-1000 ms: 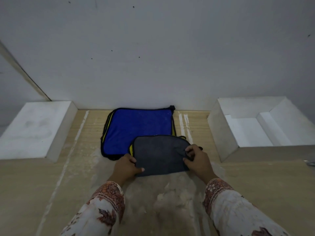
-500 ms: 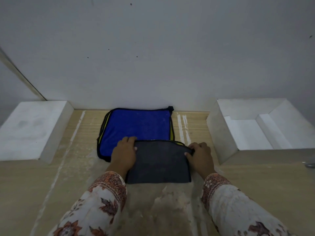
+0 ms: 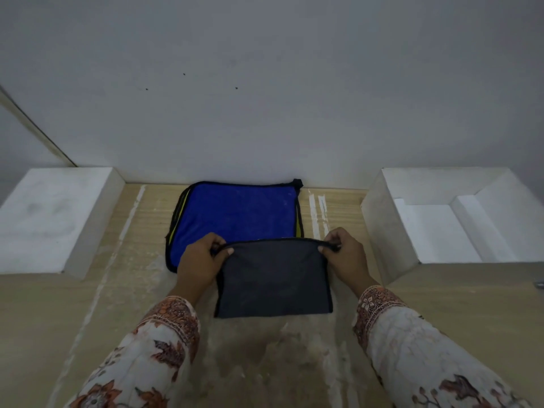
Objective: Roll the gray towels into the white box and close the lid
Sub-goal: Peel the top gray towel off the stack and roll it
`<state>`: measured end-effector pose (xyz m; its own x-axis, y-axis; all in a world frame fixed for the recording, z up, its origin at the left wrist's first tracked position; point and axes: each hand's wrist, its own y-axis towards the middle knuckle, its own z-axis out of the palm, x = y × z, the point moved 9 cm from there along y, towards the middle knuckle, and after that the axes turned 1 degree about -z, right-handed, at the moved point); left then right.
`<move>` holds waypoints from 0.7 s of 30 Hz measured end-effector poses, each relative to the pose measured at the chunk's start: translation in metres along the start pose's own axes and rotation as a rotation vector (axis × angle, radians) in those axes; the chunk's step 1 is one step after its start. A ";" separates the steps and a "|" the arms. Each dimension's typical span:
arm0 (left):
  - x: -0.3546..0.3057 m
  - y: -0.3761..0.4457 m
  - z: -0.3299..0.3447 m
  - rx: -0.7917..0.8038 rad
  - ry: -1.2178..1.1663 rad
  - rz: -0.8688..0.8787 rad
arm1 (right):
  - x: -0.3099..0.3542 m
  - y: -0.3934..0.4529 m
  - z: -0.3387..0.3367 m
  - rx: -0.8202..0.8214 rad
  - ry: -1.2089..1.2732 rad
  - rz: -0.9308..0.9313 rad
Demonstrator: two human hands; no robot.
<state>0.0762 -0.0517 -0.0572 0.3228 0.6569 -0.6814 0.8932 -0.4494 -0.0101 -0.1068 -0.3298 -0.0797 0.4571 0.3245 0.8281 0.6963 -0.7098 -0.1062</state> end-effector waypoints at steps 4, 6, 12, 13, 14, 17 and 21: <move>0.014 0.014 0.008 0.072 0.048 -0.099 | -0.001 0.006 0.004 -0.021 -0.005 0.016; 0.016 0.013 0.011 0.057 0.076 -0.148 | -0.001 0.005 0.008 -0.024 -0.059 0.015; 0.015 -0.027 -0.005 -0.165 0.173 -0.134 | 0.006 -0.020 -0.008 -0.194 -0.235 -0.037; 0.019 -0.032 0.000 -0.093 0.239 -0.152 | 0.002 -0.025 -0.006 -0.160 -0.255 -0.015; 0.023 -0.036 0.005 -0.020 0.286 -0.160 | -0.002 -0.031 -0.003 -0.118 -0.278 0.009; 0.034 -0.045 0.018 0.151 0.227 -0.165 | -0.006 -0.047 0.007 -0.036 -0.340 0.021; 0.050 -0.054 0.030 0.316 -0.055 -0.251 | -0.007 -0.058 0.017 0.011 -0.306 0.033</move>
<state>0.0351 -0.0126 -0.1124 0.0821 0.7403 -0.6672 0.7990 -0.4491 -0.3999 -0.1413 -0.2801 -0.0881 0.6235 0.4760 0.6202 0.6836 -0.7168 -0.1370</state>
